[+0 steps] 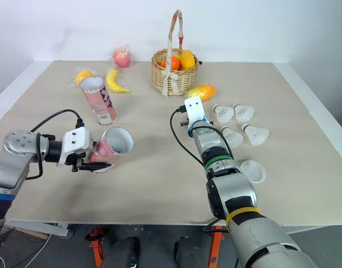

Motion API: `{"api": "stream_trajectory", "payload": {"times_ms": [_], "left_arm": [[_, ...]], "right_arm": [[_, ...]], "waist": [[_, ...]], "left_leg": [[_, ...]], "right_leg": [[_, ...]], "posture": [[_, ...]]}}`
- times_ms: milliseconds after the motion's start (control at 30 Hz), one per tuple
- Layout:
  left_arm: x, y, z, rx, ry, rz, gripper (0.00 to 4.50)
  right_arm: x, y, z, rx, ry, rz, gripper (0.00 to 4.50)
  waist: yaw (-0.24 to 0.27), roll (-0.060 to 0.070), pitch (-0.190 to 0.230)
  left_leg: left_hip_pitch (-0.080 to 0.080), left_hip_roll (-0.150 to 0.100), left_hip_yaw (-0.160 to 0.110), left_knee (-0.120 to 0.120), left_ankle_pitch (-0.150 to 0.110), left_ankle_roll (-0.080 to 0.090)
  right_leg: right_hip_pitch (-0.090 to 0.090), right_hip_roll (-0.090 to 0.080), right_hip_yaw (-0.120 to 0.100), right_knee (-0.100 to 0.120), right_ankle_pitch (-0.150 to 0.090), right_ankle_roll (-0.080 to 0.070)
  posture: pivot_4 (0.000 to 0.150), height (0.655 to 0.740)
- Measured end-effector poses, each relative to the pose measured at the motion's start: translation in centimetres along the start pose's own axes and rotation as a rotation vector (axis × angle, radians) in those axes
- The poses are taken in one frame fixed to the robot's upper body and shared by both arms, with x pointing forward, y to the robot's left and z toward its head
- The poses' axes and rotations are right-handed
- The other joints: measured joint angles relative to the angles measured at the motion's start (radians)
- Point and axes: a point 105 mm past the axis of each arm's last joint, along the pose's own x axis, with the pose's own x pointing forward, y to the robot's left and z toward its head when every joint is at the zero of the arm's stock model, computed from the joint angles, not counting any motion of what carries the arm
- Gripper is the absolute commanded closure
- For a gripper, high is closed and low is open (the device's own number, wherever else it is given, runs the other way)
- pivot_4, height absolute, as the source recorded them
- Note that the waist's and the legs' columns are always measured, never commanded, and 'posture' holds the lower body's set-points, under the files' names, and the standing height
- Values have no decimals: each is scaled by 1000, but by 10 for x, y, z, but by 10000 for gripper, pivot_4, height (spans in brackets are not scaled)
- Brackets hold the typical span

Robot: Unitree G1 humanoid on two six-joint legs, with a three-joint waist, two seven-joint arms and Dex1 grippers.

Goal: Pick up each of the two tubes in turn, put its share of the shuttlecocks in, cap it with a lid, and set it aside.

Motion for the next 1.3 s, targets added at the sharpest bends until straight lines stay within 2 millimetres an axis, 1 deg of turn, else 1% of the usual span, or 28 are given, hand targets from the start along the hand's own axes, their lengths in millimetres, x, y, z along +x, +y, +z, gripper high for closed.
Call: {"api": "stream_trajectory", "payload": {"times_ms": [100,167,233,300,333,367,400,433,467,500,567,600,633,667,700,800,900,1067,1167,1233,1267,1300], "left_arm": [[0,0,0,-2,0,3,18038],[0,0,0,-4,0,4,18038],[0,-1,1,-3,-1,3,18038],[0,-1,1,-2,-4,2,18038],[1,-2,2,0,-6,1,18038],[1,-3,2,-2,-12,-2,18038],[1,-2,2,0,-9,-4,18038],[1,-3,2,0,-10,-5,18038],[2,-3,3,0,-11,-5,18038],[2,-3,3,-1,-16,-6,18038],[2,-2,1,-5,-12,-5,18038],[2,-2,1,-7,-11,-4,18038],[1,-2,0,-9,-7,-3,18038],[1,-1,0,-8,-5,-1,18038],[2,-1,-1,-6,-4,1,18038],[4,-1,1,-3,-15,-2,18038],[5,-1,2,1,-22,-7,18038],[6,-2,3,4,-25,-10,18038],[6,-2,3,2,-25,-10,18038],[6,-2,3,1,-25,-9,18038],[6,-2,3,1,-25,-9,18038],[6,-2,3,2,-25,-11,18038]], "right_arm": [[0,1,2,1,-12,22,44286],[-2,3,9,-2,-48,58,44286],[-9,5,25,-41,-155,133,44286],[-23,10,43,-115,-281,231,44286],[-35,14,53,-171,-353,300,44286],[-73,24,69,-315,-520,481,44286],[-86,29,75,-358,-564,543,44286],[-100,32,78,-413,-601,603,44286],[-108,33,79,-448,-620,639,44286],[-132,35,74,-559,-639,759,44286],[-163,36,70,-703,-637,918,44286],[-166,37,71,-711,-641,931,44286],[-174,42,72,-733,-647,987,44286],[-178,45,72,-741,-652,1013,44286],[-186,54,72,-757,-665,1078,44286],[-194,67,77,-776,-690,1140,44286],[-195,78,80,-848,-699,1161,44286],[-184,99,66,-949,-653,1204,44286],[-181,107,68,-1007,-662,1206,44286],[-179,110,70,-1022,-665,1204,38036],[-179,113,71,-1003,-662,1209,36303],[-178,114,72,-987,-657,1214,30824]], "waist": [[0,0,0],[0,1,0],[1,1,1],[2,2,1],[2,2,1],[7,3,2],[4,3,2],[4,4,2],[6,4,2],[7,4,2],[5,4,1],[5,4,1],[4,4,1],[4,4,1],[3,4,1],[5,4,1],[7,4,1],[7,4,1],[7,4,1],[7,4,1],[7,4,1],[7,4,1]], "left_leg": [[0,0,0,0,0,0],[0,0,0,0,0,0],[0,-1,0,0,0,0],[-1,-2,-1,-1,0,0],[-1,-2,-1,-1,0,0],[-2,-3,-3,-1,-1,0],[-1,-3,-3,-1,-3,0],[-1,-4,-3,-1,-3,0],[-1,-4,-3,-1,-3,0],[-1,-4,-4,0,-3,0],[0,-5,-2,0,-3,1],[0,-4,-2,0,-3,1],[1,-4,-2,1,-3,1],[2,-4,-2,1,-3,1],[2,-3,-2,1,-2,2],[1,-2,-3,2,-2,2],[1,-4,-3,3,-2,2],[0,-6,-2,3,-2,2],[0,-6,-3,3,-2,2],[0,-6,-3,3,-2,2],[0,-6,-3,3,-2,2],[0,-6,-3,3,-2,2]], "right_leg": [[0,0,0,0,0,0],[0,0,0,0,0,0],[0,0,0,0,-1,2],[0,-1,0,0,-4,5],[0,-1,0,-1,-4,6],[0,-2,-1,-1,-7,8],[1,-2,0,-1,-7,9],[1,-3,0,-1,-7,9],[1,-3,0,-1,-7,9],[2,-4,-2,-1,-8,9],[2,-4,0,-1,-8,9],[3,-4,0,-1,-8,9],[3,-3,-1,-1,-8,9],[3,-3,-1,-1,-8,8],[3,-2,-1,0,-7,8],[3,-1,-1,1,-7,7],[3,-4,-1,0,-8,9],[3,-6,-1,0,-8,9],[3,-6,-1,0,-8,9],[3,-6,-2,0,-8,9],[3,-6,-2,0,-8,9],[3,-6,-2,1,-8,9]], "posture": [[1500,7400],[1500,7400],[1500,7400],[1500,7400],[1500,7400],[1500,7400],[1500,7400],[1500,7400],[1500,7400],[1500,7400],[1500,7400],[1500,7400],[1500,7400],[1500,7400],[1500,7400],[1500,7400],[1500,7400],[1500,7400],[1500,7400],[1500,7400],[1500,7400],[1500,7400]]}}
